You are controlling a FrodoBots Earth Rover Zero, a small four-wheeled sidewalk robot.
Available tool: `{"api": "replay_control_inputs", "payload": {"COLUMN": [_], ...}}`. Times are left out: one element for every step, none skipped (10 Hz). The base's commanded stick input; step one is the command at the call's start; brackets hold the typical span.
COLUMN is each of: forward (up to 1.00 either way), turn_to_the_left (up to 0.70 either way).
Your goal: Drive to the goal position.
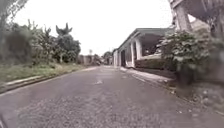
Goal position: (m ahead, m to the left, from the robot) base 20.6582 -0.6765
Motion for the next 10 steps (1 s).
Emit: {"api": "replay_control_inputs", "payload": {"forward": [0.70,0.70,0.70,0.70,0.70,0.70,0.70,0.70,0.70,0.70], "turn_to_the_left": [0.04,0.04,0.04,0.04,0.04,0.04,0.04,0.04,0.04,0.04]}}
